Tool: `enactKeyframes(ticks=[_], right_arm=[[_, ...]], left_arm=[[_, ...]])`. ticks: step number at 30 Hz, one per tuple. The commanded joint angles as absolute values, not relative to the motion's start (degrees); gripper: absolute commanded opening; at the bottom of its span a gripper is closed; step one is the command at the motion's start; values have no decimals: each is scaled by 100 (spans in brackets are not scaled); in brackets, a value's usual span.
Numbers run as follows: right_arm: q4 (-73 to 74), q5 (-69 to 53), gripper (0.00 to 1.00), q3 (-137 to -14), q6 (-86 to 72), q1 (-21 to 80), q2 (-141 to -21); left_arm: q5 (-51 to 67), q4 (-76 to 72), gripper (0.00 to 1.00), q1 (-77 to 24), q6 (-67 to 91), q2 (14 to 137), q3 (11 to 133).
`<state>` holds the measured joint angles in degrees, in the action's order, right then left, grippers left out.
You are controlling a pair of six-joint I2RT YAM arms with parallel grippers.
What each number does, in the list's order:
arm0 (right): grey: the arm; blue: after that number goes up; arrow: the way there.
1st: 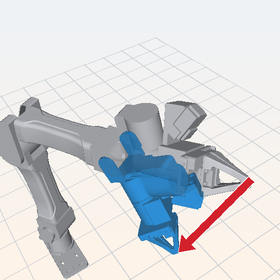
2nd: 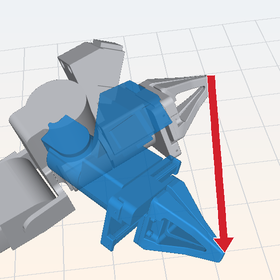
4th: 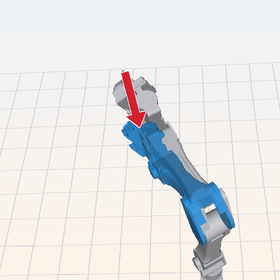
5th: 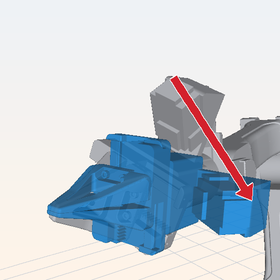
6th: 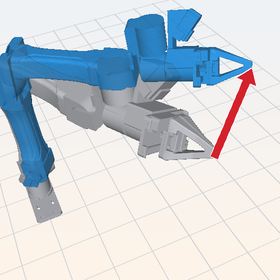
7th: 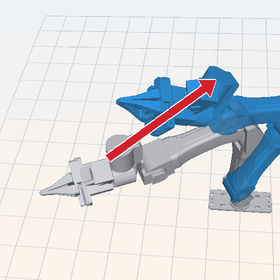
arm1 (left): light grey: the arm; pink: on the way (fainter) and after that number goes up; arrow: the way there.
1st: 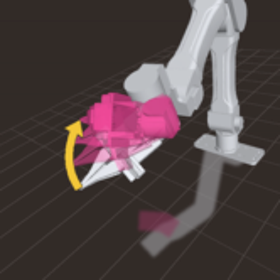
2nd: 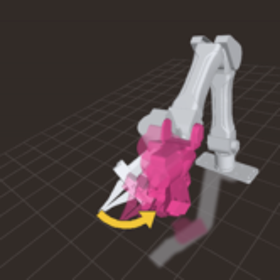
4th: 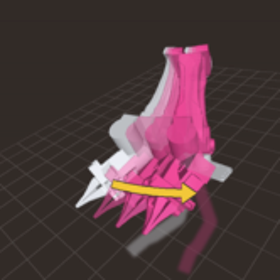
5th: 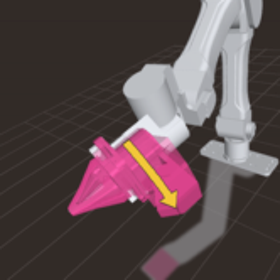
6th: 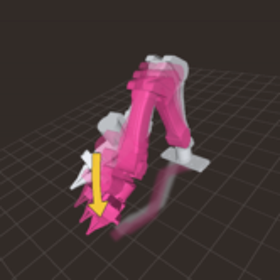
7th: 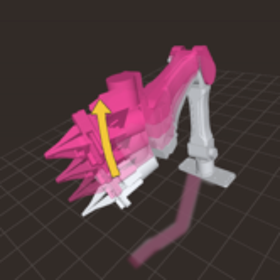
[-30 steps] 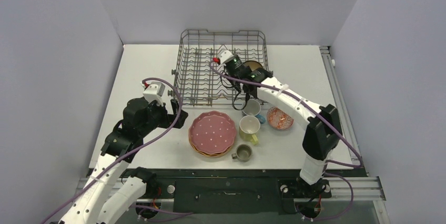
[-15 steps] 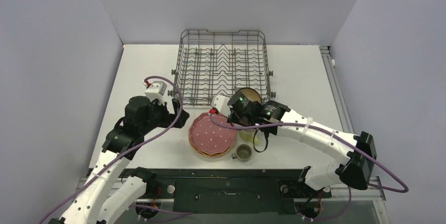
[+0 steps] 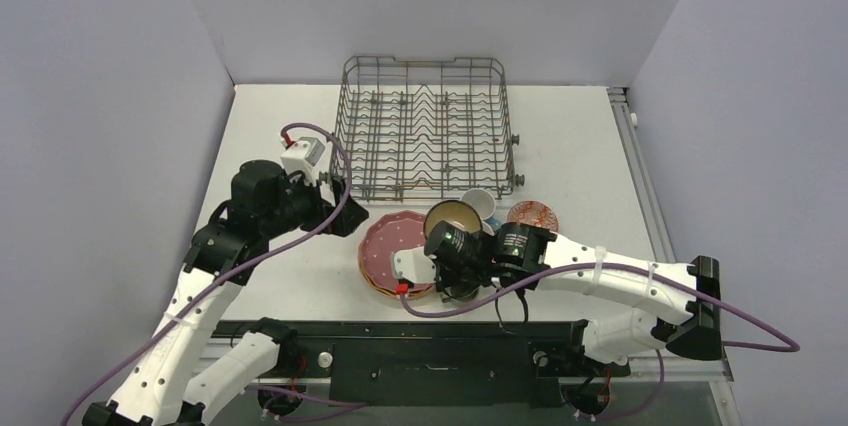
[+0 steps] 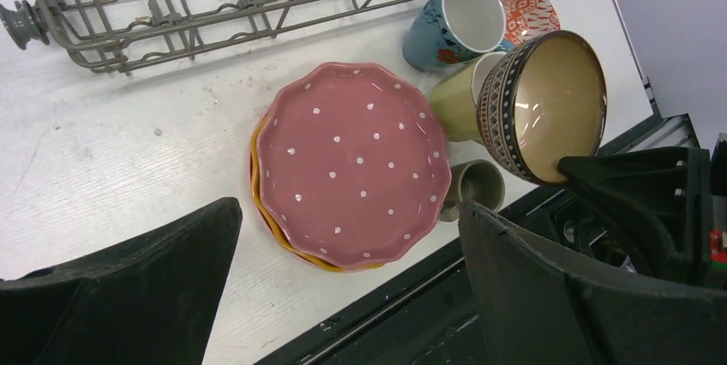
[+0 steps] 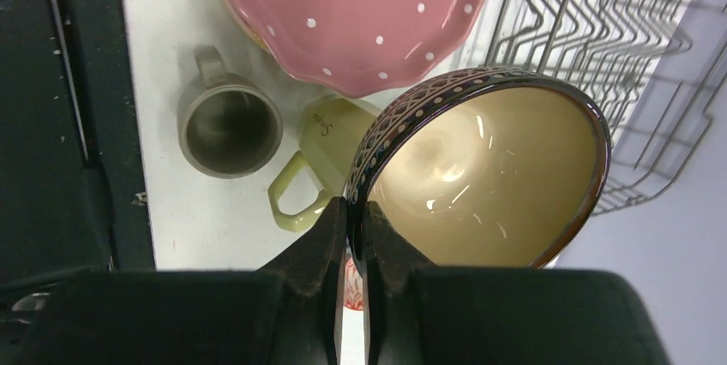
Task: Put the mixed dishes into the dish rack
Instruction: Pick up the bowl from the dish rack.
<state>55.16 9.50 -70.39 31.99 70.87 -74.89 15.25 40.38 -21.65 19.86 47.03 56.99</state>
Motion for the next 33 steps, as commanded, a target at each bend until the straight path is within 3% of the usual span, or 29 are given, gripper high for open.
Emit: enactKeyframes(ticks=[1, 12, 26, 33], right_arm=[[5657, 1122, 0, -7671, 3829, 7390, -7509], [6298, 761, 0, -8552, 4154, 8002, -8099], [6458, 759, 0, -9064, 4253, 8379, -8360], [6462, 874, 0, -9159, 4268, 8452, -8345]], left_arm=[[1828, 4495, 96, -2351, 1711, 4872, 6264], [500, 4766, 96, -4052, 1769, 5248, 6612], [-345, 4859, 99, -4851, 1747, 5829, 6748], [-235, 4750, 76, -4941, 1758, 6044, 6732]])
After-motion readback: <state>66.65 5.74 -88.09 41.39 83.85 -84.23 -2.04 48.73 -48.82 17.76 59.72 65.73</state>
